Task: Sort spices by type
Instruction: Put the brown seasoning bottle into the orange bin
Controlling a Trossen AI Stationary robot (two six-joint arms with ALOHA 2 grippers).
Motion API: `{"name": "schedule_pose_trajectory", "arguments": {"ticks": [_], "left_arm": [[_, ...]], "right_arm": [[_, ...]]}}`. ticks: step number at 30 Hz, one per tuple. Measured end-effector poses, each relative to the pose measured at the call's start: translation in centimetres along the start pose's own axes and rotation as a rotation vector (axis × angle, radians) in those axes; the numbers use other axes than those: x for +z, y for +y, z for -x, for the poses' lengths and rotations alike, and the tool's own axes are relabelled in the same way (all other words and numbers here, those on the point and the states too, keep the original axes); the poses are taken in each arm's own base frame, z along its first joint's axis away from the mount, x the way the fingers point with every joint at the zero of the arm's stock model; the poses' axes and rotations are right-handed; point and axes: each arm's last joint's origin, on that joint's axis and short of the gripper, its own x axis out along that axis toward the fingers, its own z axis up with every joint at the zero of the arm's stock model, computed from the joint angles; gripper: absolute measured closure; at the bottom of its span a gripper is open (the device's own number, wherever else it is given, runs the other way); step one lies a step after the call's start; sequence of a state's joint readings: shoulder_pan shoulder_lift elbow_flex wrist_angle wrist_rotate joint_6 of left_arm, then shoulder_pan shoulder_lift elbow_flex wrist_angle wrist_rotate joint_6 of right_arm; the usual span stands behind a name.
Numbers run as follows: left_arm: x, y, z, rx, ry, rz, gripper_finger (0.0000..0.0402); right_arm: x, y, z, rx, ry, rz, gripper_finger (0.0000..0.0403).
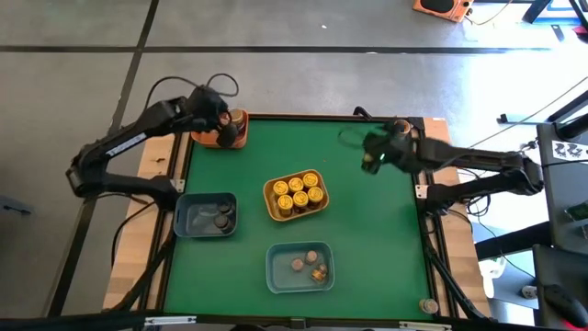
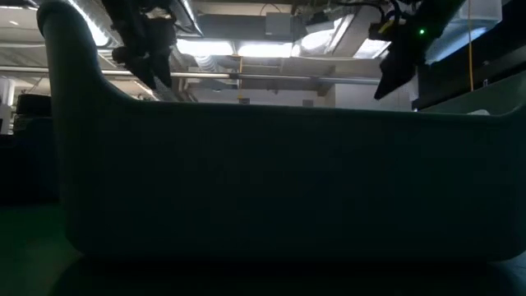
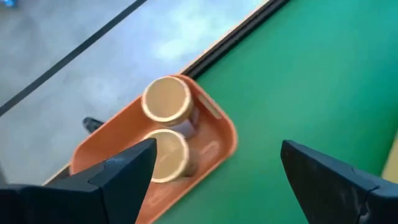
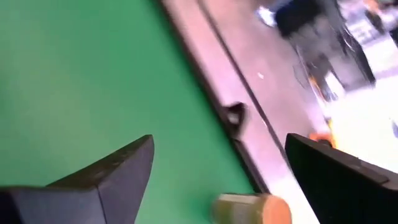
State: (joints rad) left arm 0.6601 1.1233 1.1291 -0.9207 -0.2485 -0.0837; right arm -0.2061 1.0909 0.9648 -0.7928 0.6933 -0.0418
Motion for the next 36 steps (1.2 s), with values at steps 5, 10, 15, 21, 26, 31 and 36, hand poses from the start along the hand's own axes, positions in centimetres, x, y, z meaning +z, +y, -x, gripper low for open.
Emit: {"name": "schedule_pose_trajectory", "arguments": {"ticks": [5, 10, 15, 21, 26, 31, 36], "left_arm": [[-1.6, -1.2, 0.5, -0.049, -0.053, -0.014, 0.0059], [-2.6, -2.0, -0.3, -0.072, -0.058, -0.039, 0.0058], [-3.0, -2.5, -0.4, -0.087, -0.048, -0.067, 0.0058], [-3.1, -3.1, -0.2, -0.105, -0.049, -0.087, 0.0058], [-3.2, -3.5, -0.1, -0.121, -0.052, -0.11, 0.0058], [-3.3, -3.8, 0.0, -0.131, -0.055, -0.122, 0.0058], [-3.3, -3.8, 0.1, -0.131, -0.055, -0.122, 0.0058]], "right_arm": [[-0.7, -4.2, -0.5, -0.092, 0.034, -0.272, 0.0043], [-1.6, -6.6, -2.3, -0.193, 0.13, -0.389, 0.0043], [-2.9, -8.7, -5.2, -0.224, 0.264, -0.52, 0.0043], [-4.8, -10.2, -8.8, -0.166, 0.427, -0.62, 0.0043], [-4.8, -9.8, -10.3, -0.142, 0.466, -0.641, 0.0049], [-5.2, -9.8, -11.0, -0.219, 0.511, -0.658, 0.0062], [-5.4, -9.3, -12.0, -0.275, 0.562, -0.631, 0.0077]]}}
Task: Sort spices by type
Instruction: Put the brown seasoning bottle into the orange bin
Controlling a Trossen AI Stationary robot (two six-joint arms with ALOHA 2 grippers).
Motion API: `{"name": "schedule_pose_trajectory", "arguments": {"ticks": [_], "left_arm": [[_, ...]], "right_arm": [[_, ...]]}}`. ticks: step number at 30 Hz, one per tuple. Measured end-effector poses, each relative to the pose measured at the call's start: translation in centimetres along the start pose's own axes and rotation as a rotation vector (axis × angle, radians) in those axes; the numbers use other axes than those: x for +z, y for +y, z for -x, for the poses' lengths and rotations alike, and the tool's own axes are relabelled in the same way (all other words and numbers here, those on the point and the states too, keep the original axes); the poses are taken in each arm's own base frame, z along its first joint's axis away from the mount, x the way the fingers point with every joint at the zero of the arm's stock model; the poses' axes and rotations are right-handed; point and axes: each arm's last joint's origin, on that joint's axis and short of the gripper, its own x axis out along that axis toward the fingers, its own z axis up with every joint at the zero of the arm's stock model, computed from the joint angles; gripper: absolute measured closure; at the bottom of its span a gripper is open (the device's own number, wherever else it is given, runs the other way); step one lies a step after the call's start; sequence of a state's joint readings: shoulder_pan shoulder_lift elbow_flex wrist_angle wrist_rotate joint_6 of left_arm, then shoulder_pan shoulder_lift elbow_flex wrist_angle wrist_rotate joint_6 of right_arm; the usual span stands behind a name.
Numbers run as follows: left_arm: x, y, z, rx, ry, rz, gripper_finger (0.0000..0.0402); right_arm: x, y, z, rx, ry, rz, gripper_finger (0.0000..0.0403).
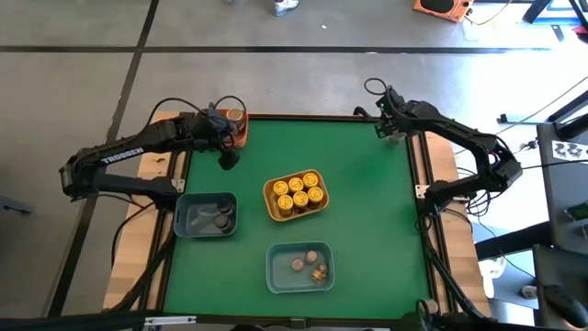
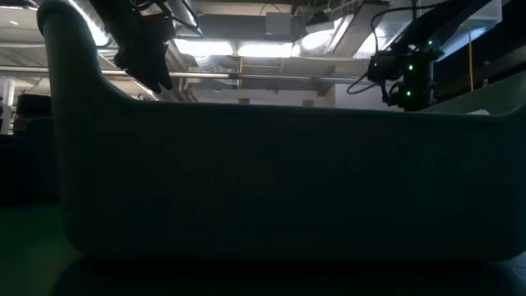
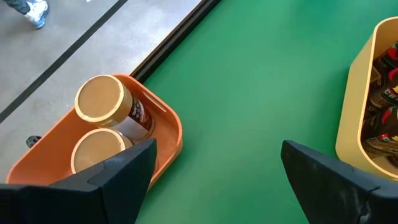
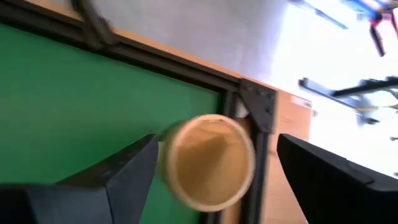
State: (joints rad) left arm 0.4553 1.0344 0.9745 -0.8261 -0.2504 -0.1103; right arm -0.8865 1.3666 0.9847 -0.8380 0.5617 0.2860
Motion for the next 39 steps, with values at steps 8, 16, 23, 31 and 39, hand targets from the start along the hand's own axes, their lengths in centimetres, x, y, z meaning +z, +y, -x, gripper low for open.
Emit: {"name": "schedule_pose_trajectory", "arguments": {"ticks": [8, 16, 23, 31, 39], "left_arm": [[-0.1, -0.2, 0.0, -0.007, 0.002, -0.008, 0.0058], [-0.2, -1.3, 0.3, -0.045, -0.004, -0.046, 0.0058], [-0.3, -1.6, 0.3, -0.055, -0.004, -0.067, 0.0058], [-0.1, -1.6, 0.3, -0.056, -0.017, -0.072, 0.0058], [-0.2, -1.6, 0.3, -0.055, -0.014, -0.098, 0.0058]], "right_arm": [[-0.3, 0.5, -0.6, -0.048, 0.036, 0.035, 0.0092], [-0.6, 0.5, -0.6, -0.021, 0.073, 0.087, 0.0093], [-0.7, 0.5, -0.6, -0.015, 0.084, 0.105, 0.0093], [-0.8, 0.5, -0.5, 0.0, 0.101, 0.126, 0.0093], [-1.0, 0.6, -0.5, 0.056, 0.125, 0.13, 0.0093]]}}
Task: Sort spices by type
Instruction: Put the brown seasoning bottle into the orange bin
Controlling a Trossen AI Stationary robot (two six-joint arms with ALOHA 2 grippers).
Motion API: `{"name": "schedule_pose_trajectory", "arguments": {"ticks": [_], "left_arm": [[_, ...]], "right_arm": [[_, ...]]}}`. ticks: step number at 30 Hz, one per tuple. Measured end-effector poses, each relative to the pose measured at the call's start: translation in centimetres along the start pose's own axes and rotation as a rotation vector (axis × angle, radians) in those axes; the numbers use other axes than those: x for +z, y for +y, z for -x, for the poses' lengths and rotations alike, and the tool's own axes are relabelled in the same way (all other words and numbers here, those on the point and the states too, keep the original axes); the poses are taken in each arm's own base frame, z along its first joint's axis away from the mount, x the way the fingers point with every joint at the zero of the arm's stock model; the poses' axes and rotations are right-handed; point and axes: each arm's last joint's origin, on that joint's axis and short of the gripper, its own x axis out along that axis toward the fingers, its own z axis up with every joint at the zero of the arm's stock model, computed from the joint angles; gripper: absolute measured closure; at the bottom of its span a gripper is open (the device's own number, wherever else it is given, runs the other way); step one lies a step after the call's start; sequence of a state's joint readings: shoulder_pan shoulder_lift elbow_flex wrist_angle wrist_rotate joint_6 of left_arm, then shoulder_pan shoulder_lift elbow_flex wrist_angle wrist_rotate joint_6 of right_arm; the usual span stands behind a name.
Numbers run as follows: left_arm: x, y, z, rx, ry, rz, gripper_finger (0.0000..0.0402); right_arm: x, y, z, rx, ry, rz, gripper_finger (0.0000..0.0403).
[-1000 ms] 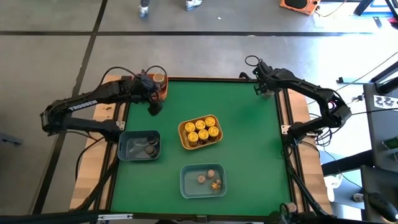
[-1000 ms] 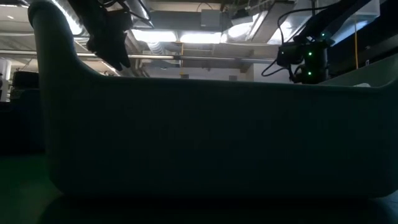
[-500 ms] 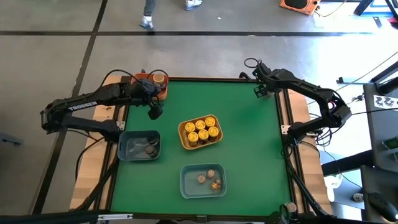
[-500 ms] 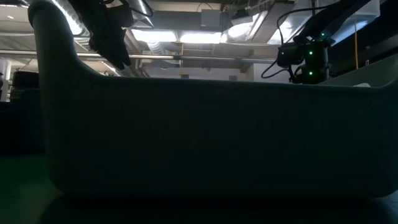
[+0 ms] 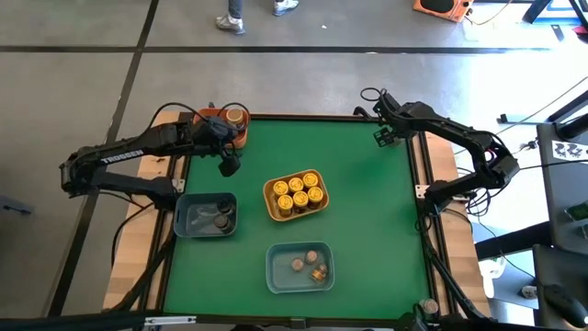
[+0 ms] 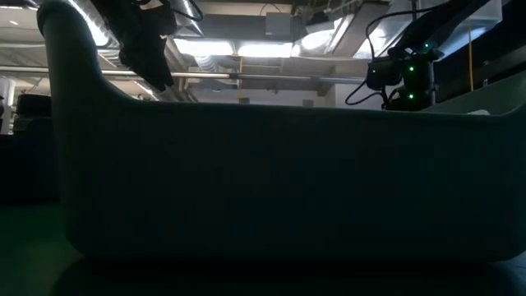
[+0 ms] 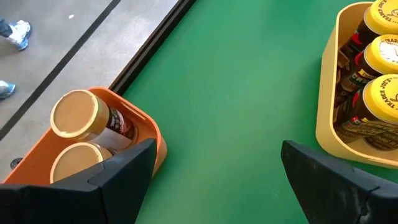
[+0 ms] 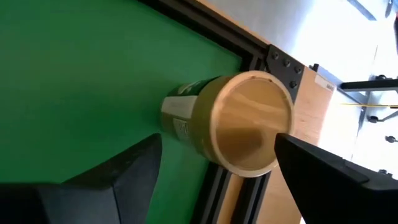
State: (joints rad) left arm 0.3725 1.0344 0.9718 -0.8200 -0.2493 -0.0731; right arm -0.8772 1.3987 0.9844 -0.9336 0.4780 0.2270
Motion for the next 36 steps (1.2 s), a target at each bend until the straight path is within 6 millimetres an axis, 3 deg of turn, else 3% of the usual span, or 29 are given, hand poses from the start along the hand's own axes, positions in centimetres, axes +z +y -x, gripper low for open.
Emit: {"name": "schedule_pose_trajectory", "arguments": {"ticks": [17, 25, 30, 36], "left_arm": [[0.0, 0.0, 0.0, 0.001, 0.004, -0.005, 0.0058], [0.0, 0.0, 0.0, 0.0, 0.004, -0.005, 0.0058], [-0.1, 0.0, 0.0, 0.0, 0.006, -0.002, 0.0058], [-0.1, 0.0, 0.0, 0.001, 0.007, 0.003, 0.0058]], "right_arm": [[0.6, 1.1, -1.9, -0.045, 0.054, 0.033, 0.0093], [0.4, 2.9, -0.9, 0.012, 0.015, 0.117, 0.0093], [0.8, 3.0, -0.5, 0.047, 0.007, 0.114, 0.0093], [0.9, 4.7, 1.1, 0.124, -0.032, 0.171, 0.0093]]}}
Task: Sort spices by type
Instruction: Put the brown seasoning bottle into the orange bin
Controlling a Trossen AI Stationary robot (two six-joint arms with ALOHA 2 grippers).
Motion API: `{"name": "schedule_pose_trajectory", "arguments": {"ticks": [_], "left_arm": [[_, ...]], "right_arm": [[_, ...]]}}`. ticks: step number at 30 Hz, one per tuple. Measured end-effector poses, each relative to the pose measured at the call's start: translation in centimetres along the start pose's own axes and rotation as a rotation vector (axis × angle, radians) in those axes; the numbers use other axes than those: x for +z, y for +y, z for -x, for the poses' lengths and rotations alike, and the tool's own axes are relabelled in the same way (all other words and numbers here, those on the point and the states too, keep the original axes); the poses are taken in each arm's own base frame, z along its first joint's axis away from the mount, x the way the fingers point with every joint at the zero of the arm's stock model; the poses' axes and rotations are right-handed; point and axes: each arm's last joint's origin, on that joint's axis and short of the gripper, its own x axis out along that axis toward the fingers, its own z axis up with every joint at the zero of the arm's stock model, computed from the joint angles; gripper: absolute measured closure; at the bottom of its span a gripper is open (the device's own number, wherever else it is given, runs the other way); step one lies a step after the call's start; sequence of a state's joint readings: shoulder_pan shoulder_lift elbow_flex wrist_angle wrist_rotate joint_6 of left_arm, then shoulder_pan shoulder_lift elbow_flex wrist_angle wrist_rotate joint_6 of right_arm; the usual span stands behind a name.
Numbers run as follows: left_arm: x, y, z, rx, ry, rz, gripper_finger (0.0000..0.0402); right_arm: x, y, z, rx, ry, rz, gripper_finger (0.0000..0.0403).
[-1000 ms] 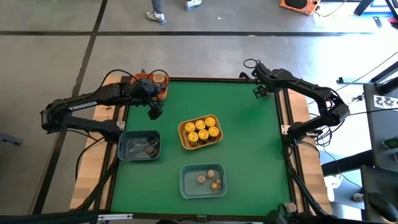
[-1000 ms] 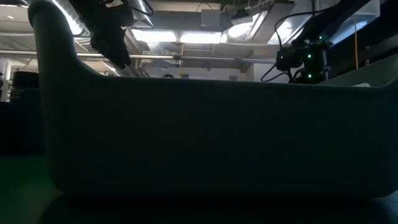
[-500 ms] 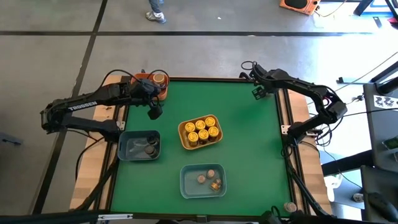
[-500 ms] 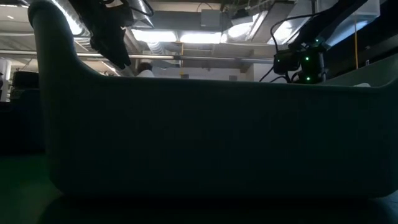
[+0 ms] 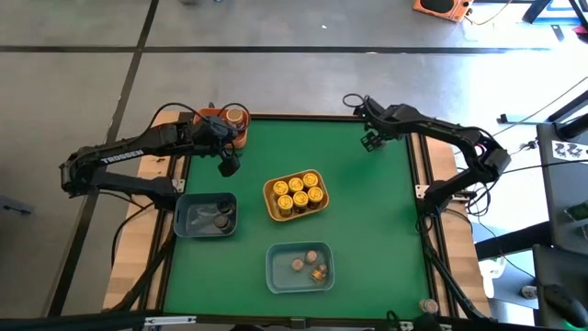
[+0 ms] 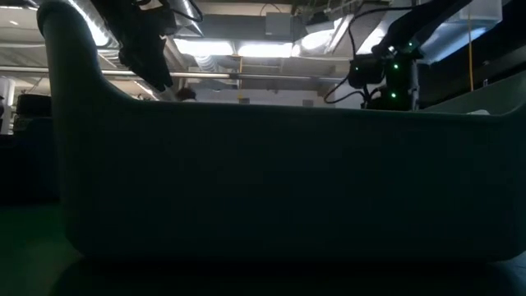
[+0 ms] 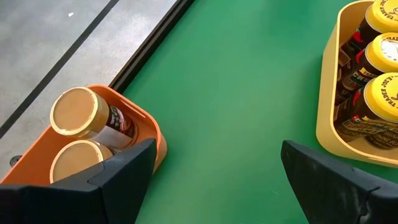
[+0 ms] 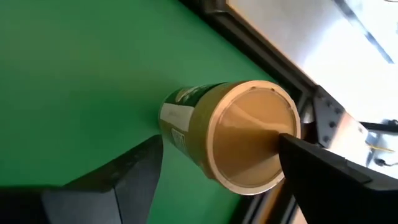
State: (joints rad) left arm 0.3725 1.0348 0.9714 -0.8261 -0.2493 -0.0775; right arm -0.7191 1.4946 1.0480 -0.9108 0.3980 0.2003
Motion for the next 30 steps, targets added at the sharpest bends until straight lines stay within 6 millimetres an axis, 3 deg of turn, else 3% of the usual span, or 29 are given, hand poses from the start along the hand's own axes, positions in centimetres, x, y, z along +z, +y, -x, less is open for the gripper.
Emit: {"name": "schedule_pose_trajectory", "arguments": {"ticks": [5, 12, 30], "left_arm": [[0.0, 0.0, 0.0, 0.0, 0.0, 0.002, 0.0058], [0.0, 0.0, 0.0, 0.0, 0.0, 0.002, 0.0058], [0.1, 0.0, 0.0, -0.002, -0.006, 0.015, 0.0058]], "right_arm": [[0.5, 0.8, 1.8, 0.024, -0.002, 0.039, 0.0093], [1.3, 0.4, 3.8, 0.025, -0.015, 0.048, 0.0093], [0.6, -2.1, -0.4, 0.053, 0.046, -0.031, 0.0093]]}}
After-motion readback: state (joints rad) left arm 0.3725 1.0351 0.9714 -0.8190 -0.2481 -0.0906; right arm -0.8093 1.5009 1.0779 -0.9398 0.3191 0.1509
